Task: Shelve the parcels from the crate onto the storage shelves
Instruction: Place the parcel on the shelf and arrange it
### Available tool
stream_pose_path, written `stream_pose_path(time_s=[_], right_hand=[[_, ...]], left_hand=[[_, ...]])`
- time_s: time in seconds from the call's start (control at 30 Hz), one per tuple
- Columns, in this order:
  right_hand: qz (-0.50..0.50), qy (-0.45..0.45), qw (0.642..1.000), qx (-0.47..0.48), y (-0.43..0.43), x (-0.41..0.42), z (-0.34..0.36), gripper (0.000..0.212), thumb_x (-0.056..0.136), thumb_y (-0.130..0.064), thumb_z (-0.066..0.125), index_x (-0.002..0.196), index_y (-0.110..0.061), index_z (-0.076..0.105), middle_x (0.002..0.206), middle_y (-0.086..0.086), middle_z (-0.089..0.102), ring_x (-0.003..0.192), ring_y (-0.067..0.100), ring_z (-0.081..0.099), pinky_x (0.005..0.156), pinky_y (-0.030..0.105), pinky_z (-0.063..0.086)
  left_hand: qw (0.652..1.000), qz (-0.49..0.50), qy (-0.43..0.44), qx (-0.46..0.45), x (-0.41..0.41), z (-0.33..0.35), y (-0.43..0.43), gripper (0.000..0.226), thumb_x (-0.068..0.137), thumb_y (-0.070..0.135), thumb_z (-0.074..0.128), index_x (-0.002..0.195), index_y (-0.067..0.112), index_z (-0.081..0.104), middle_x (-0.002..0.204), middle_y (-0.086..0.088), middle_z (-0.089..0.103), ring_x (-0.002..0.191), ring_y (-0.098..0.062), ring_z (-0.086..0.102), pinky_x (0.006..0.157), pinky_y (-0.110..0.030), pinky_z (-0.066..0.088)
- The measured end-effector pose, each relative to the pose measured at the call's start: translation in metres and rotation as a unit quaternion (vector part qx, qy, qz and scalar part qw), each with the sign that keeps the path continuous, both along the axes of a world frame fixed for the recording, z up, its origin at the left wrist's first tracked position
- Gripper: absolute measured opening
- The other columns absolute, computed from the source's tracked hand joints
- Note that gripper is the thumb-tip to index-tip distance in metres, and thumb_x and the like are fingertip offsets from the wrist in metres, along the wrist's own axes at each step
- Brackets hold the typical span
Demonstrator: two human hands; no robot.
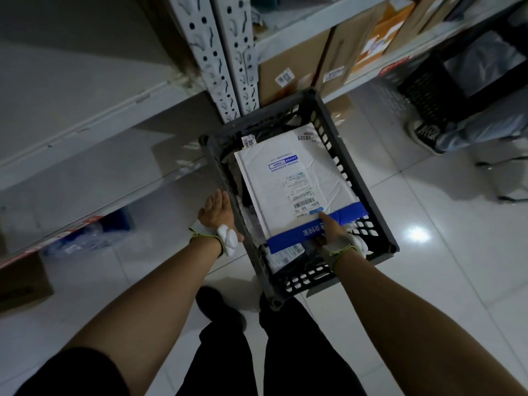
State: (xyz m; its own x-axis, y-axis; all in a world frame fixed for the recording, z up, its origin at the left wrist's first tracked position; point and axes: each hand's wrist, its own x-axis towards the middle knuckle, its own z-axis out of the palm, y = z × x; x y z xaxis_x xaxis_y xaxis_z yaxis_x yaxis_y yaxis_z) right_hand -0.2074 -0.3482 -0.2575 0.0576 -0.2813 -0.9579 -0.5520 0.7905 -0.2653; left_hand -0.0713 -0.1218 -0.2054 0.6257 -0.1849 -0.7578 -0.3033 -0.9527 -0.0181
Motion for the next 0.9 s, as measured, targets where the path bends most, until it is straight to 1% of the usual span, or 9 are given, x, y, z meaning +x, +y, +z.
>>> stream_pose_path(time_s=[0.07, 0.27, 0.37, 0.47, 0.57, 0.67, 0.73, 0.8, 0.9], right_hand=[[0.017, -0.030, 0.999, -0.033, 0.004, 0.008, 0.027, 0.021, 0.090, -0.025, 0.070, 0.095, -0.016, 0.053, 0.091, 0.007, 0.064, 0.075, 0.022, 0.063, 0.042, 0.028, 0.052], [0.152, -0.138, 0.952, -0.225, 0.003, 0.019, 0.090, 0.017, 0.089, -0.032, 0.071, 0.090, -0.018, 0.062, 0.088, 0.006, 0.069, 0.076, 0.026, 0.068, 0.078, 0.047, 0.058], [0.346, -0.136, 0.853, -0.366, -0.001, 0.021, 0.138, 0.028, 0.092, -0.036, 0.066, 0.089, -0.009, 0.063, 0.076, 0.010, 0.065, 0.066, 0.028, 0.062, 0.062, 0.035, 0.048], [0.425, -0.192, 0.716, -0.520, -0.010, 0.023, 0.175, 0.011, 0.091, -0.017, 0.070, 0.098, -0.008, 0.072, 0.086, 0.008, 0.058, 0.072, 0.026, 0.056, 0.068, 0.027, 0.035], [0.499, -0.239, 0.576, -0.602, -0.015, 0.027, 0.218, 0.021, 0.083, -0.005, 0.076, 0.104, -0.010, 0.076, 0.090, 0.009, 0.061, 0.078, 0.029, 0.059, 0.073, 0.029, 0.038], [0.550, -0.287, 0.503, -0.602, -0.006, 0.032, 0.283, 0.016, 0.085, -0.014, 0.076, 0.100, -0.015, 0.076, 0.089, -0.002, 0.057, 0.079, 0.025, 0.060, 0.072, 0.028, 0.040], [0.572, -0.317, 0.468, -0.595, 0.012, 0.033, 0.331, 0.013, 0.084, -0.015, 0.077, 0.096, -0.016, 0.074, 0.084, -0.010, 0.053, 0.076, 0.019, 0.058, 0.072, 0.027, 0.040], [0.581, -0.342, 0.458, -0.580, 0.036, 0.033, 0.376, 0.014, 0.083, -0.014, 0.078, 0.090, -0.021, 0.068, 0.078, -0.014, 0.051, 0.074, 0.018, 0.055, 0.072, 0.028, 0.039], [0.535, -0.367, 0.450, -0.614, 0.081, 0.028, 0.428, 0.021, 0.081, -0.020, 0.081, 0.095, -0.019, 0.066, 0.086, -0.006, 0.055, 0.083, 0.019, 0.055, 0.074, 0.031, 0.042]], left_hand=[[1.000, 0.008, 0.020, -0.001, 0.002, 0.012, -0.001, 0.137, 0.068, 0.061, 0.079, 0.155, 0.008, -0.012, 0.164, -0.009, -0.015, 0.152, -0.032, -0.002, 0.120, -0.045, 0.016], [0.994, 0.039, 0.004, -0.099, -0.006, 0.055, 0.009, 0.129, 0.073, 0.052, 0.080, 0.156, 0.012, -0.010, 0.164, -0.009, -0.014, 0.151, -0.032, 0.002, 0.121, -0.046, 0.017], [0.983, 0.047, -0.047, -0.174, -0.005, 0.095, 0.016, 0.124, 0.074, 0.048, 0.080, 0.157, 0.015, -0.006, 0.165, -0.006, -0.006, 0.151, -0.032, 0.010, 0.120, -0.045, 0.021], [0.966, 0.049, -0.082, -0.242, 0.000, 0.130, 0.014, 0.119, 0.076, 0.040, 0.080, 0.157, 0.017, -0.005, 0.166, -0.005, -0.001, 0.151, -0.029, 0.011, 0.119, -0.045, 0.024], [0.947, 0.036, -0.138, -0.287, 0.002, 0.180, 0.022, 0.115, 0.077, 0.037, 0.080, 0.158, 0.018, 0.000, 0.166, -0.004, 0.002, 0.151, -0.029, 0.010, 0.119, -0.046, 0.024], [0.924, 0.009, -0.204, -0.324, -0.007, 0.225, 0.046, 0.104, 0.075, 0.044, 0.080, 0.156, 0.025, 0.017, 0.165, -0.002, 0.011, 0.149, -0.026, 0.019, 0.116, -0.043, 0.028], [0.904, 0.020, -0.210, -0.372, -0.020, 0.249, 0.067, 0.081, 0.077, 0.043, 0.079, 0.147, 0.029, 0.041, 0.155, -0.001, 0.038, 0.137, -0.022, 0.041, 0.105, -0.029, 0.038], [0.892, 0.067, -0.189, -0.406, -0.035, 0.270, 0.087, 0.050, 0.082, 0.043, 0.075, 0.129, 0.032, 0.061, 0.121, 0.000, 0.068, 0.107, -0.020, 0.064, 0.081, -0.023, 0.046], [0.840, 0.149, -0.162, -0.495, -0.057, 0.298, 0.124, 0.020, 0.089, 0.046, 0.066, 0.098, 0.028, 0.068, 0.081, 0.002, 0.070, 0.076, -0.019, 0.066, 0.067, -0.030, 0.049]])
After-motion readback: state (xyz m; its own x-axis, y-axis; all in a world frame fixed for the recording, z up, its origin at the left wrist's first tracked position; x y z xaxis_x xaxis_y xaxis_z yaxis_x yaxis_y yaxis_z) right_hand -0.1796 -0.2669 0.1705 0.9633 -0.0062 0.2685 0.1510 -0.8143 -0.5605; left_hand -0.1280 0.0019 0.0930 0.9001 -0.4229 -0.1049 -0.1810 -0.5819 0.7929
